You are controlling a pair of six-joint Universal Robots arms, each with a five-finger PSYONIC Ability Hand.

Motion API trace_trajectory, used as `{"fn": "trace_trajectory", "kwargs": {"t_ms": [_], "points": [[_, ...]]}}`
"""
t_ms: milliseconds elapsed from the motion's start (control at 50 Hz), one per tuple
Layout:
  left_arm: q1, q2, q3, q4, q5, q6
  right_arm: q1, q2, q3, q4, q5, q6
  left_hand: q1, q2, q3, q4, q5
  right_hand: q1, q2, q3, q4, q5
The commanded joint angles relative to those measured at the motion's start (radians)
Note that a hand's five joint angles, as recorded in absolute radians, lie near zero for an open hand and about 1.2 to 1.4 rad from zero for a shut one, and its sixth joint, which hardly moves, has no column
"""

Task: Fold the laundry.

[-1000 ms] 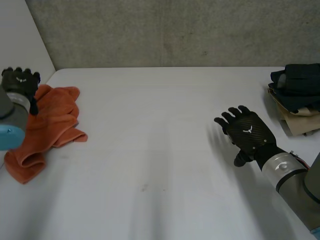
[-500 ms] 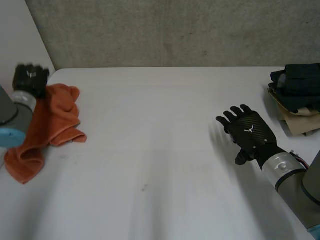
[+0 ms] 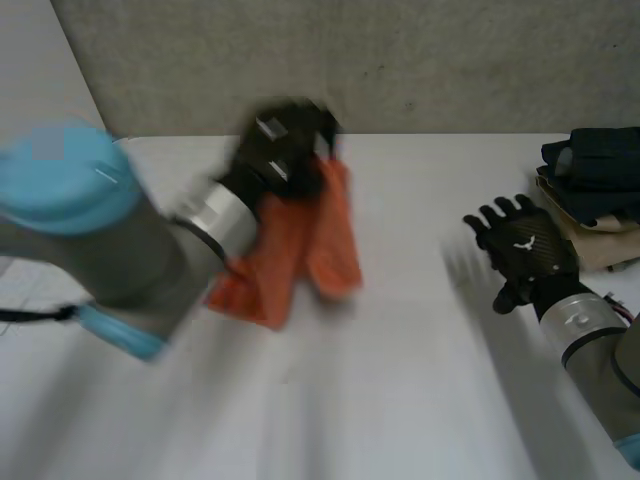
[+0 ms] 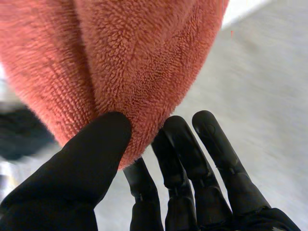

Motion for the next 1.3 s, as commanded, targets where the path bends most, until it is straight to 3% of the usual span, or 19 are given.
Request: {"fn": "trace_trajectory", "kwargs": {"t_ms": [20, 60, 200, 300, 400, 480, 560, 740, 840, 900, 960, 980, 1000, 1020, 1060, 1080, 1160, 1300], "points": [[-0.134, -0.222, 0.062, -0.051, -0.001, 0.067, -0.028, -0.006, -0.004, -0.016, 0.054, 0.010, -0.478, -0.509, -0.504, -0.515, -0.446, -0.053, -0.036, -0.034, -0.035, -0.049], [-0.134, -0.222, 0.089, -0.077, -0.059, 0.099, -0.028, -0.006, -0.004, -0.011, 0.058, 0.018, -0.752, -0.783, -0.778, -0.789, -0.720, -0.053, -0.036, -0.034, -0.035, -0.049], [-0.099, -0.097, 0.073, -0.108, -0.225, 0.145, -0.021, -0.024, -0.010, 0.033, 0.054, 0.096, -0.829, -0.860, -0.855, -0.866, -0.797, -0.053, -0.036, -0.034, -0.035, -0.049], [-0.059, 0.037, -0.063, -0.113, -0.251, 0.151, -0.017, -0.044, -0.063, 0.185, 0.049, 0.194, -0.838, -0.869, -0.864, -0.875, -0.806, -0.053, -0.036, -0.034, -0.035, -0.049], [0.001, 0.117, -0.223, -0.108, -0.246, 0.193, -0.011, -0.044, -0.186, 0.471, 0.003, 0.270, -0.809, -0.840, -0.835, -0.846, -0.777, -0.053, -0.036, -0.034, -0.035, -0.049], [0.062, 0.106, -0.314, -0.103, -0.242, 0.272, 0.009, -0.033, -0.237, 0.587, -0.046, 0.288, -0.750, -0.781, -0.776, -0.787, -0.718, -0.053, -0.036, -0.034, -0.035, -0.049], [0.102, 0.051, -0.351, -0.102, -0.228, 0.345, 0.067, 0.014, -0.260, 0.572, -0.069, 0.308, -0.747, -0.778, -0.773, -0.784, -0.715, 0.092, 0.109, 0.111, 0.110, 0.096], [0.158, -0.075, -0.328, -0.071, -0.001, 0.363, 0.224, 0.161, -0.303, 0.480, -0.058, 0.313, -0.773, -0.805, -0.799, -0.810, -0.741, 0.178, 0.194, 0.196, 0.195, 0.182], [0.148, -0.131, -0.288, 0.016, 0.019, 0.362, 0.278, 0.230, -0.333, 0.403, -0.031, 0.311, -0.776, -0.808, -0.802, -0.813, -0.744, 0.189, 0.206, 0.208, 0.207, 0.194], [0.142, -0.164, -0.259, 0.061, 0.019, 0.362, 0.304, 0.273, -0.364, 0.380, 0.011, 0.310, -0.774, -0.805, -0.799, -0.810, -0.741, 0.330, 0.346, 0.349, 0.347, 0.334], [0.121, -0.212, -0.219, 0.070, 0.024, 0.365, 0.322, 0.300, -0.402, 0.377, 0.066, 0.303, -0.759, -0.790, -0.785, -0.796, -0.727, 0.635, 0.651, 0.653, 0.652, 0.639], [0.110, -0.226, -0.205, 0.068, 0.024, 0.365, 0.324, 0.304, -0.413, 0.377, 0.080, 0.300, -0.738, -0.770, -0.764, -0.775, -0.706, 0.770, 0.786, 0.788, 0.787, 0.774], [0.099, -0.240, -0.191, 0.068, 0.022, 0.363, 0.324, 0.310, -0.430, 0.374, 0.104, 0.297, -0.680, -0.711, -0.706, -0.717, -0.648, 1.120, 1.136, 1.138, 1.137, 1.124], [0.086, -0.254, -0.174, 0.067, 0.019, 0.363, 0.324, 0.310, -0.436, 0.372, 0.116, 0.296, -0.511, -0.542, -0.537, -0.548, -0.479, 1.169, 1.185, 1.187, 1.186, 1.173], [0.063, -0.275, -0.136, 0.065, 0.014, 0.362, 0.322, 0.306, -0.450, 0.369, 0.135, 0.296, 0.122, 0.091, 0.096, 0.085, 0.155, 1.169, 1.185, 1.188, 1.186, 1.173], [0.058, -0.279, -0.128, 0.064, 0.013, 0.362, 0.318, 0.298, -0.461, 0.368, 0.147, 0.294, 0.232, 0.201, 0.206, 0.195, 0.264, 1.169, 1.185, 1.188, 1.186, 1.173], [0.050, -0.236, -0.114, 0.049, 0.004, 0.360, 0.311, 0.265, -0.479, 0.371, 0.152, 0.285, 0.233, 0.202, 0.207, 0.196, 0.265, 1.169, 1.185, 1.188, 1.186, 1.173], [0.050, 0.111, -0.162, 0.035, -0.018, 0.329, 0.305, 0.010, -0.505, 0.397, 0.147, 0.150, 0.233, 0.202, 0.207, 0.196, 0.265, 1.169, 1.185, 1.188, 1.186, 1.173]]}}
